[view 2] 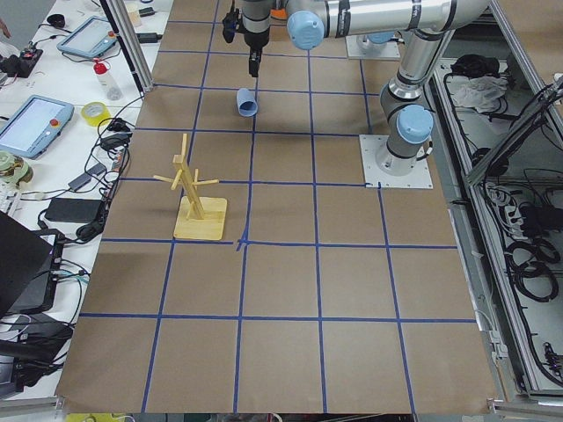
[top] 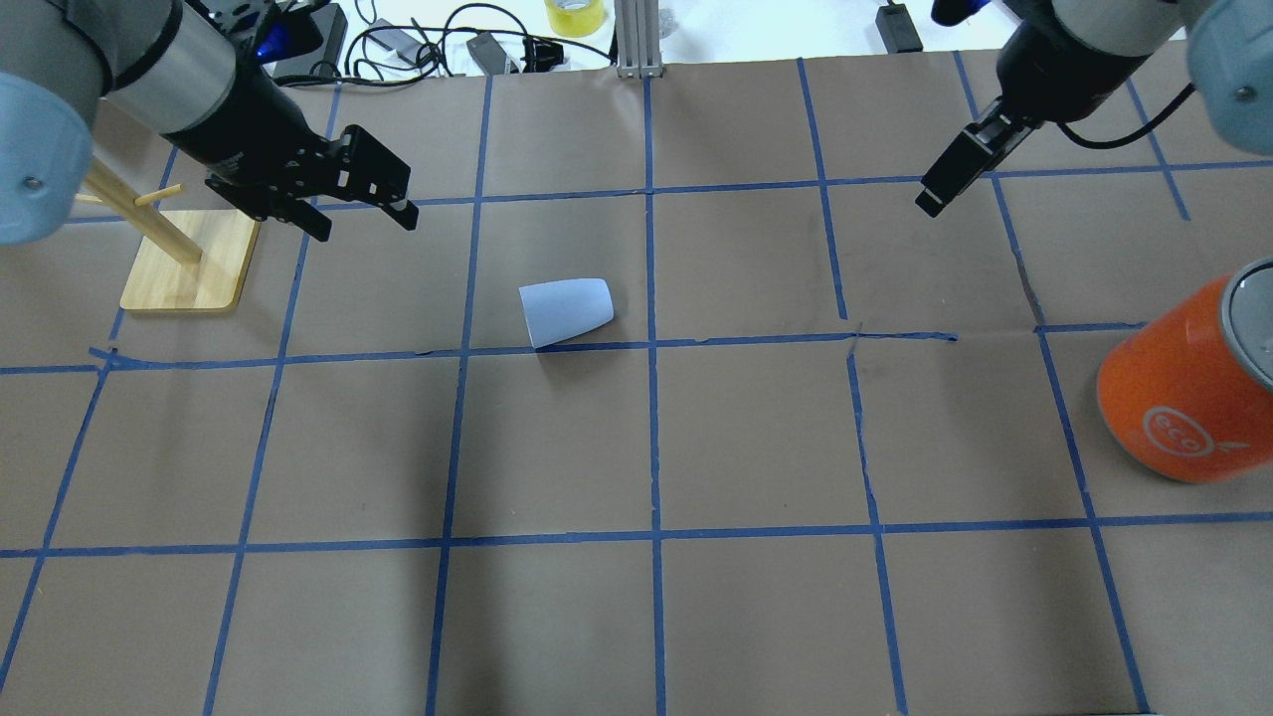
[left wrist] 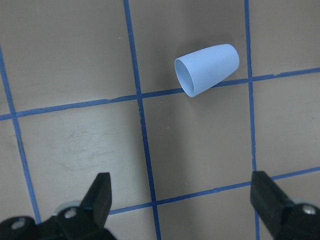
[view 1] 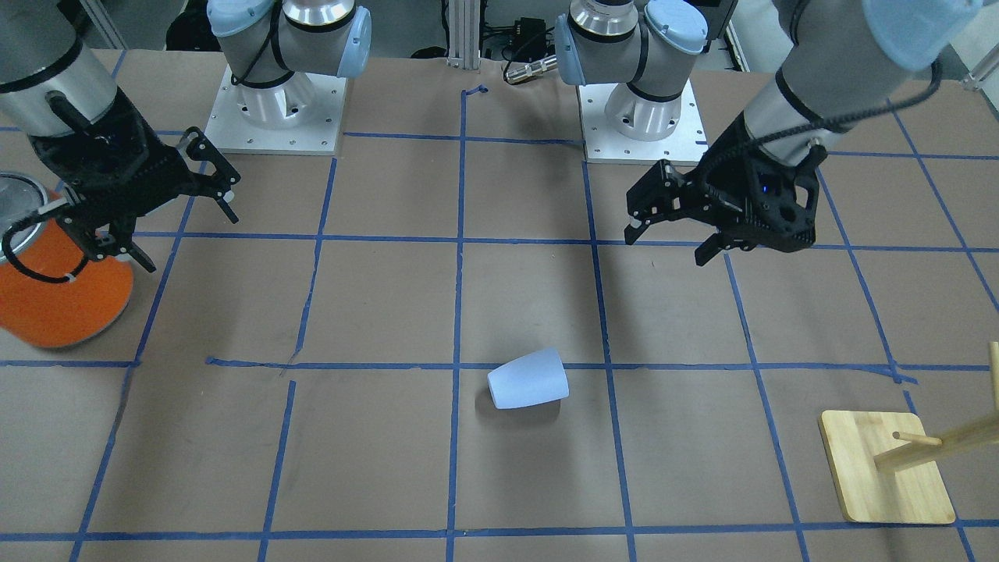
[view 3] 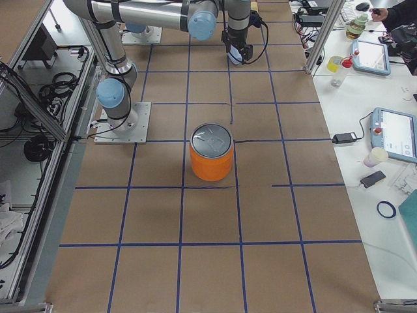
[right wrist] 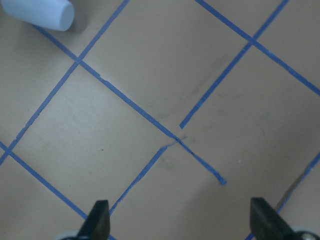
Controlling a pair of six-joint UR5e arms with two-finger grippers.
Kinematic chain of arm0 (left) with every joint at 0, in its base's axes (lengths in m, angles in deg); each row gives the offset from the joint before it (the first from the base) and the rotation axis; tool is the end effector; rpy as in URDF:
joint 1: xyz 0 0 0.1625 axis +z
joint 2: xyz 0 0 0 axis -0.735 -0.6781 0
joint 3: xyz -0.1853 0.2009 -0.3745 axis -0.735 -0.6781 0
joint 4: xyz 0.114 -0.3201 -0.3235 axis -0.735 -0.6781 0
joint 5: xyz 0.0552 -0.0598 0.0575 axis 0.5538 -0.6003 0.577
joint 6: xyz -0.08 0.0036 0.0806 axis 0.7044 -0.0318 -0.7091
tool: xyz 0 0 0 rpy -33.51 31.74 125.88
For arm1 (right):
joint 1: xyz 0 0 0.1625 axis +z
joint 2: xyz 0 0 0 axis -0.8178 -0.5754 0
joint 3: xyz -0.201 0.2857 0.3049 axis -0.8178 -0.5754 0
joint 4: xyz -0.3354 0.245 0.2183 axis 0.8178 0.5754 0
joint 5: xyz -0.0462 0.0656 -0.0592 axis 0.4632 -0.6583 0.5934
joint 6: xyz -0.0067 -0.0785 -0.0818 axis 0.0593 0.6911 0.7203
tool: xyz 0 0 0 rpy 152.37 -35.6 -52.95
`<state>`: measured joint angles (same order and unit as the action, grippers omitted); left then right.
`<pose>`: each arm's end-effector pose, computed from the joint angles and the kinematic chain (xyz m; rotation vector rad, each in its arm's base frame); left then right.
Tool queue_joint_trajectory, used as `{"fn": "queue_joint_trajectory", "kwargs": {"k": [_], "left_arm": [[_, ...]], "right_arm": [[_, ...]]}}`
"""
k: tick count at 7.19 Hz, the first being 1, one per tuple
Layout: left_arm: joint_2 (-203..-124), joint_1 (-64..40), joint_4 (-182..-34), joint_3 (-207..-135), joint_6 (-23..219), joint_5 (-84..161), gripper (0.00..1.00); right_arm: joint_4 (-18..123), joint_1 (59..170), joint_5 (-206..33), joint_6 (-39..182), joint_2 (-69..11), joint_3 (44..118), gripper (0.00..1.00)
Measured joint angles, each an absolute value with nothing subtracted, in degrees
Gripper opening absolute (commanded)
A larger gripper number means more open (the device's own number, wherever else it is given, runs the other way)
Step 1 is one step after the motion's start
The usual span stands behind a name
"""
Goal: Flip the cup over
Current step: 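Reach the left gripper toward the lying cup's closed bottom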
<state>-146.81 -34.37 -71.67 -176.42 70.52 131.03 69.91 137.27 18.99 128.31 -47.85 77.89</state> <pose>-0.0866 -0.5868 0.4468 -0.1115 -2.8090 0.0955 0.0722 -0.5791 0.5118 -0.8559 2.9187 -0.1648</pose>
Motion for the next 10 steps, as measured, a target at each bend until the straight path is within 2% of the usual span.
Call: {"fn": "queue_joint_trajectory", "kwargs": {"k": [2, 5, 10], "left_arm": [[-151.03, -32.44, -59.74, -184.19, 70.75, 123.84, 1.00], [-159.24, -32.16, -53.04, -187.65, 71.25, 112.60, 1.00], [-167.61, -32.28, -52.50, -188.48, 71.32, 101.78, 1.00]], "right_arm": [[67.32, 141.47, 24.75, 109.14, -49.41, 75.70, 1.00], [67.67, 151.05, 31.14, 91.62, -47.89, 73.31, 1.00], [67.65, 141.75, 22.87, 90.07, -47.86, 72.34, 1.00]]}}
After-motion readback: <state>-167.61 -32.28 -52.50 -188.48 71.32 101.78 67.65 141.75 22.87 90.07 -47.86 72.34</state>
